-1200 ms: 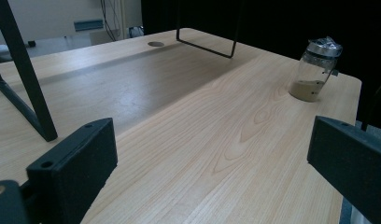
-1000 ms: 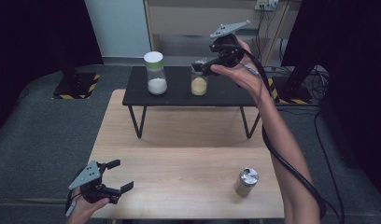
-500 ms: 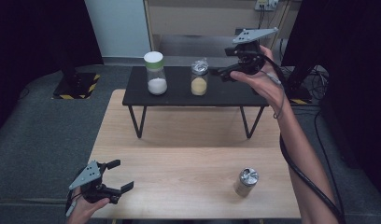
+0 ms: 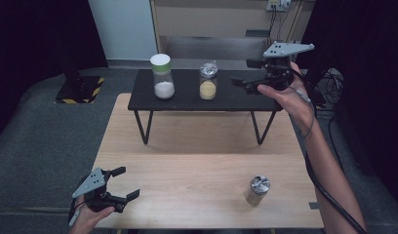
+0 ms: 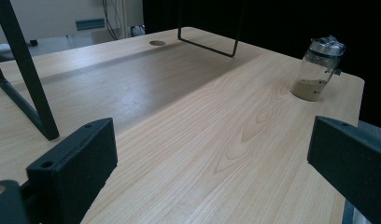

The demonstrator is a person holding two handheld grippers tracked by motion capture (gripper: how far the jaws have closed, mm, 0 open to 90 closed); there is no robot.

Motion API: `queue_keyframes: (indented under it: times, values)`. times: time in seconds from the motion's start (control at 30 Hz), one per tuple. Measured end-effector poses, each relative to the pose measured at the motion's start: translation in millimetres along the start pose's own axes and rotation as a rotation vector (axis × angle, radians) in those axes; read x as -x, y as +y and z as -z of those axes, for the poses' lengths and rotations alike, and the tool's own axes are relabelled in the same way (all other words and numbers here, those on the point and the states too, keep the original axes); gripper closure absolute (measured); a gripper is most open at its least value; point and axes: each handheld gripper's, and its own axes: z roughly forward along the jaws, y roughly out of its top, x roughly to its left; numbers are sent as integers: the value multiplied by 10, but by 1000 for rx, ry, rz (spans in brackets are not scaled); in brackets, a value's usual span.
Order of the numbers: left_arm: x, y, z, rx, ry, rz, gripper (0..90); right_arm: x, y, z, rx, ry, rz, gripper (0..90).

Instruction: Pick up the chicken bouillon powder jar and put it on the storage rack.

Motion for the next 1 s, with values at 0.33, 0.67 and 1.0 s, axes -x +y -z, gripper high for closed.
queue_keyframes:
  times: [0.33, 0.67, 1.0]
  values:
    - [5, 4, -1, -2, 3, -1, 7, -83, -260, 219, 24, -9, -11, 195]
    - [7, 3, 0, 0, 5, -2, 7, -180, -439, 433, 23, -9, -20, 71]
    - [6, -3, 6, 5, 8, 0, 7, -309, -717, 747, 41, -7, -23, 57]
